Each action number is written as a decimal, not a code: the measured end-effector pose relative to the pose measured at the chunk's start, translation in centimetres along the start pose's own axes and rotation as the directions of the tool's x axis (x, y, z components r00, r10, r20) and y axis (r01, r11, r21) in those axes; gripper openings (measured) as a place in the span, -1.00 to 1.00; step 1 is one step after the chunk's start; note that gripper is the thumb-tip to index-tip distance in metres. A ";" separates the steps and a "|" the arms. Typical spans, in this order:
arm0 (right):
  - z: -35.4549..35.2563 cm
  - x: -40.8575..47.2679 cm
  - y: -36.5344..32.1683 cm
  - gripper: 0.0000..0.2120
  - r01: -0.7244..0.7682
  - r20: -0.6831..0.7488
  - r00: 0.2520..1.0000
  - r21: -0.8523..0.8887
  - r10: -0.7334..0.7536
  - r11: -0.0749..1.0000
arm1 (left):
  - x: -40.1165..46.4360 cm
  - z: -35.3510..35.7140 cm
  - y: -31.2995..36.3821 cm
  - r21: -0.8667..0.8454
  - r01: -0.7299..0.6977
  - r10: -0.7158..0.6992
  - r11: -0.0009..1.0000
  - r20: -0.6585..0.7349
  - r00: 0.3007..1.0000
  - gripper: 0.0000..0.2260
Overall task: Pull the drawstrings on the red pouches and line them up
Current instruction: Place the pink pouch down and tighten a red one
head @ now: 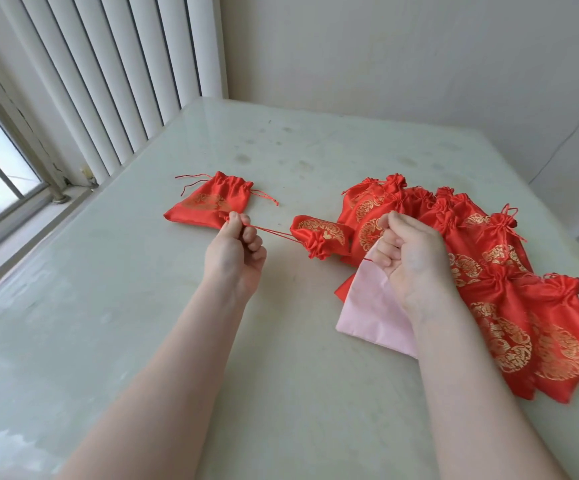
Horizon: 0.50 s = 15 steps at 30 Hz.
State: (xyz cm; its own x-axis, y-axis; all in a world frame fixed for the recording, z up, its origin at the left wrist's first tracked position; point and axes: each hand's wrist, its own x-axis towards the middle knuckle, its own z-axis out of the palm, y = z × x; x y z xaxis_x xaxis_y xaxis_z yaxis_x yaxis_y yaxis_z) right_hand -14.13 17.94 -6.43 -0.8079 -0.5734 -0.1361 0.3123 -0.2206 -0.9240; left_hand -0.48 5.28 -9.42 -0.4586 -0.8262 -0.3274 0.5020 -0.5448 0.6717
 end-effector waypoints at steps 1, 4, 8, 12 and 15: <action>0.0 -0.1 0.1 -0.70 0.015 -0.001 1.000 -0.062 -0.015 0.998 | -0.1 0.1 -0.1 -0.003 0.005 -0.005 1.000 0.011 1.000 -0.71; -0.1 -0.5 0.1 -0.72 0.121 0.053 0.993 -0.309 -0.110 0.943 | -0.8 0.5 -0.2 0.056 0.003 -0.008 0.998 0.099 0.995 -0.72; 0.8 -1.4 0.6 -0.73 0.189 0.290 0.955 -0.443 -0.060 0.876 | -2.7 1.9 -0.6 0.364 -0.112 -0.018 0.925 0.336 0.942 -0.72; 1.4 -2.1 0.9 -0.81 0.233 0.427 0.904 -0.522 0.014 0.821 | -3.8 2.2 -0.5 0.531 -0.291 0.042 0.796 0.431 0.901 -0.73; 1.6 -2.6 1.0 -0.85 0.203 0.487 0.871 -0.465 0.058 0.862 | -3.8 2.1 -0.6 0.659 -0.550 0.253 0.512 0.496 0.830 -0.73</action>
State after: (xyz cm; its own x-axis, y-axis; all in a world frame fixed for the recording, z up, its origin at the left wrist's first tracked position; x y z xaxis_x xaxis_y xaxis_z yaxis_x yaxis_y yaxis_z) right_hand -10.88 17.93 -6.43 -0.4422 -0.8969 0.0019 -0.1274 0.0607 -0.9900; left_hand -0.59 9.09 -7.21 -0.6177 -0.7526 0.2281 0.0258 0.2705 0.9624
